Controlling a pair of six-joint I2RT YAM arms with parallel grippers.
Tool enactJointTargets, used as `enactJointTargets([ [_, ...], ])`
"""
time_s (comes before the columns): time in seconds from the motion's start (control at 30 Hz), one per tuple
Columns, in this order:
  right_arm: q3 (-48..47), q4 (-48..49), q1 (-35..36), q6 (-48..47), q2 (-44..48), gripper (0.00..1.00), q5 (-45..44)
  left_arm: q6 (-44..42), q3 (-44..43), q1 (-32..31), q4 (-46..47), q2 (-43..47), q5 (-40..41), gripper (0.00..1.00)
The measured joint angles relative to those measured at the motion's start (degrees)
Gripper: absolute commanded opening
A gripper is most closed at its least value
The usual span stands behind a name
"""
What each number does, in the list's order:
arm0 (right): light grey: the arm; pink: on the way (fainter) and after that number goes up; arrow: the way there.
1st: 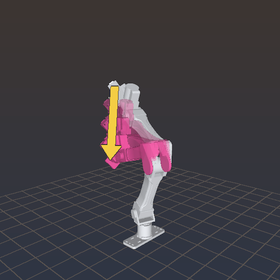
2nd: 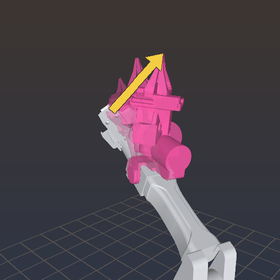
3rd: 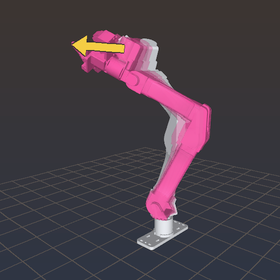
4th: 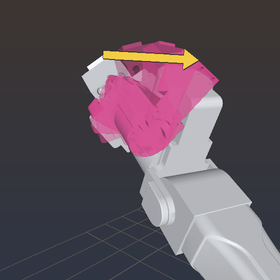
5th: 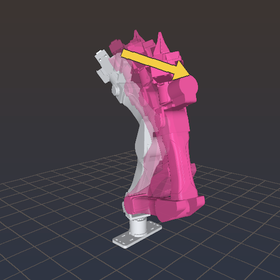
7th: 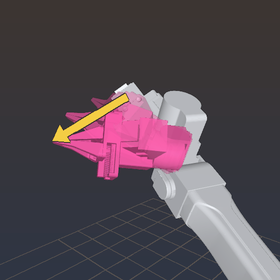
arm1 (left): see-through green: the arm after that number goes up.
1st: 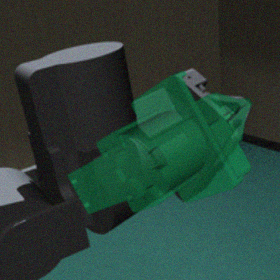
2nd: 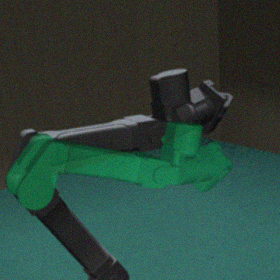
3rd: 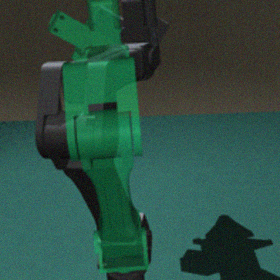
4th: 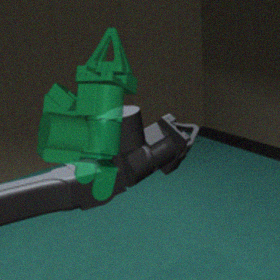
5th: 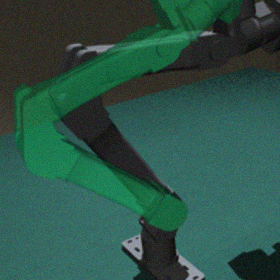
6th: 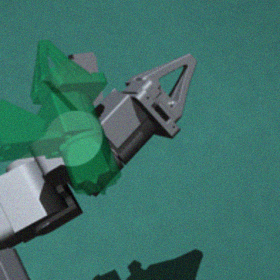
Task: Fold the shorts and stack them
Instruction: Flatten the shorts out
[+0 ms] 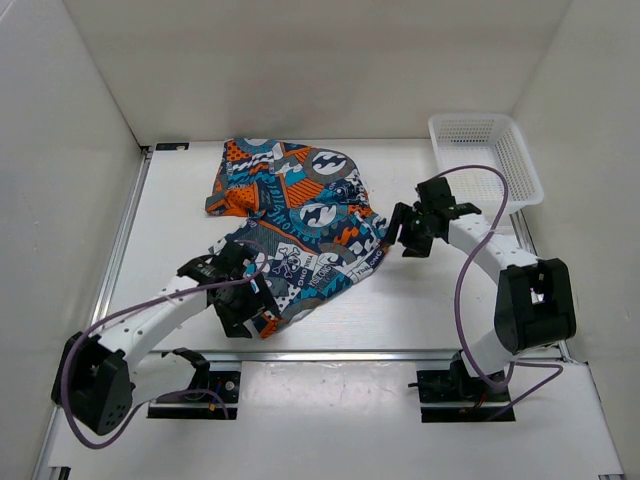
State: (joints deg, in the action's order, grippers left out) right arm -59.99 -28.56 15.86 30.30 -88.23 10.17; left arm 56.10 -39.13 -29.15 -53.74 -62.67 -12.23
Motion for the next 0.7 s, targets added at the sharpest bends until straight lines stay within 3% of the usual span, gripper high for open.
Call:
enactJointTargets([
  [0.03, 0.0, 0.0, -0.3, 0.0, 0.0, 0.78, 0.1, 0.6, 0.1, -0.4, 1.0, -1.2, -0.2, 0.94],
  [0.17, -1.0, -0.3, -2.1, -0.7, -1.3, 0.82, 0.6, 1.4, 0.1, -0.7, 4.4, -6.2, -0.2, 0.68],
  [0.2, -1.7, -0.3, -2.8, -0.7, -2.1, 0.82, 0.7, 0.9, 0.2, -0.5, 4.9, -7.1, -0.1, 0.54],
  [0.23, -2.6, -0.4, -3.3, -0.7, -3.1, 0.82, 0.7, -0.2, 0.2, 0.1, 5.4, -8.0, 0.0, 0.21],
  [0.27, -3.5, -0.4, -3.7, -0.7, -4.2, 0.80, 0.7, -0.6, 0.2, 0.9, 5.8, -8.6, 0.0, 0.10],
  [0.53, -12.0, 0.2, -3.1, 0.0, -14.7, 0.75, 0.4, -5.2, -0.1, 7.2, 5.7, -8.7, 1.4, 0.10],
  [0.63, -13.4, 0.4, -1.1, 0.9, -18.6, 0.65, -1.0, -5.8, -1.9, 7.4, 5.1, -8.5, 2.1, 0.10],
  [0.67, -13.5, 0.4, -0.5, 1.2, -19.6, 0.61, -1.5, -6.0, -2.5, 7.4, 4.8, -8.4, 2.2, 0.13],
  [0.7, -13.5, 0.3, 0.2, 1.4, -20.3, 0.47, -2.2, -6.2, -3.1, 7.5, 4.5, -8.3, 2.3, 0.36],
])
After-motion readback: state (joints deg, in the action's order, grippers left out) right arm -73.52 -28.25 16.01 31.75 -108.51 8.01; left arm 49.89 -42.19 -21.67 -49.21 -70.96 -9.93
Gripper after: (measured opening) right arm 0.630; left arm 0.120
